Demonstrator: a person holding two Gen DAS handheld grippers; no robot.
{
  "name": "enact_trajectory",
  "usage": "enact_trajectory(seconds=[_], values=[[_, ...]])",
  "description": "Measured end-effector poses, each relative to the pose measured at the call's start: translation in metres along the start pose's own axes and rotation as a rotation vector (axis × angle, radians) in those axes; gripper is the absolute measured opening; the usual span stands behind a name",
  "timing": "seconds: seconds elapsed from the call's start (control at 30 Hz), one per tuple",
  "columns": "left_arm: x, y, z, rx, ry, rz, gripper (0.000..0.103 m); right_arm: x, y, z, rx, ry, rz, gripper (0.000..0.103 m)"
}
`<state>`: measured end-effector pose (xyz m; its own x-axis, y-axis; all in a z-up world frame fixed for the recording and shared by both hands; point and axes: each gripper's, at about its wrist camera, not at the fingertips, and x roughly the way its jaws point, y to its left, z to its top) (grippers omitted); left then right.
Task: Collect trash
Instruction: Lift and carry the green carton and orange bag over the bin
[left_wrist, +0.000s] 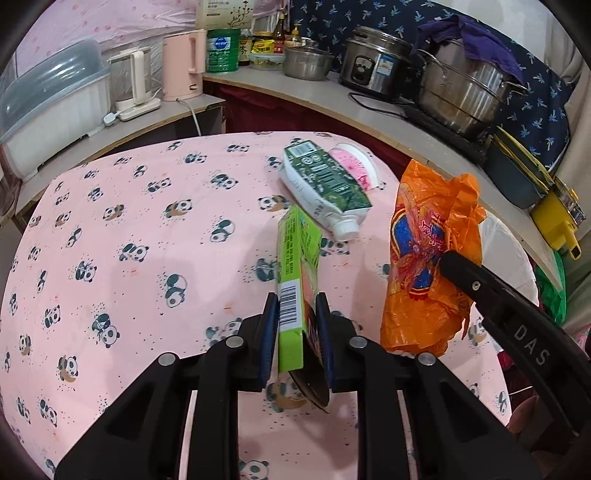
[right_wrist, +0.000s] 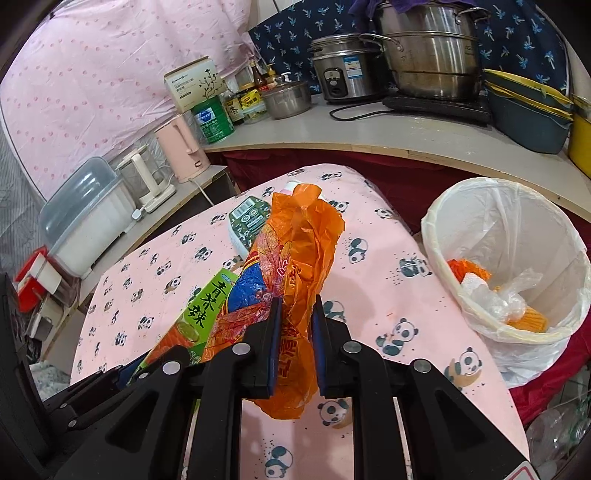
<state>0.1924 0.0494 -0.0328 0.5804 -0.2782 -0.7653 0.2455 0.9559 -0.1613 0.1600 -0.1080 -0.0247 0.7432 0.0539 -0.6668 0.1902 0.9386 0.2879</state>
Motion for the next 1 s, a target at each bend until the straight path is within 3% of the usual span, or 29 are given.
enact_trajectory(seconds=[0.33,0.6,0.7,0.9,1.0], values=[[-0.005,-0.039,0.003,0.067,-0.015,-0.017,0.018,-0.017,-0.034,0.005,0.057,-0.031,-0.014,0.015],[0.019,-0.037,-0.022,0.032,0.091,-0.036,0.021,-0.016,-0.056,-0.005,0.079,-0.01,-0.023,0.015],[0.026,-0.033,-0.031,0.005,0.112,-0.031,0.049,-0.015,-0.059,-0.007,0.084,-0.003,-0.023,0.015],[0.039,-0.025,-0.036,-0.025,0.137,-0.008,0.051,-0.012,-0.062,-0.01,0.089,0.005,-0.024,0.015],[0.046,-0.017,-0.035,-0.07,0.148,-0.011,0.061,-0.011,-0.063,-0.01,0.089,0.007,-0.025,0.015]])
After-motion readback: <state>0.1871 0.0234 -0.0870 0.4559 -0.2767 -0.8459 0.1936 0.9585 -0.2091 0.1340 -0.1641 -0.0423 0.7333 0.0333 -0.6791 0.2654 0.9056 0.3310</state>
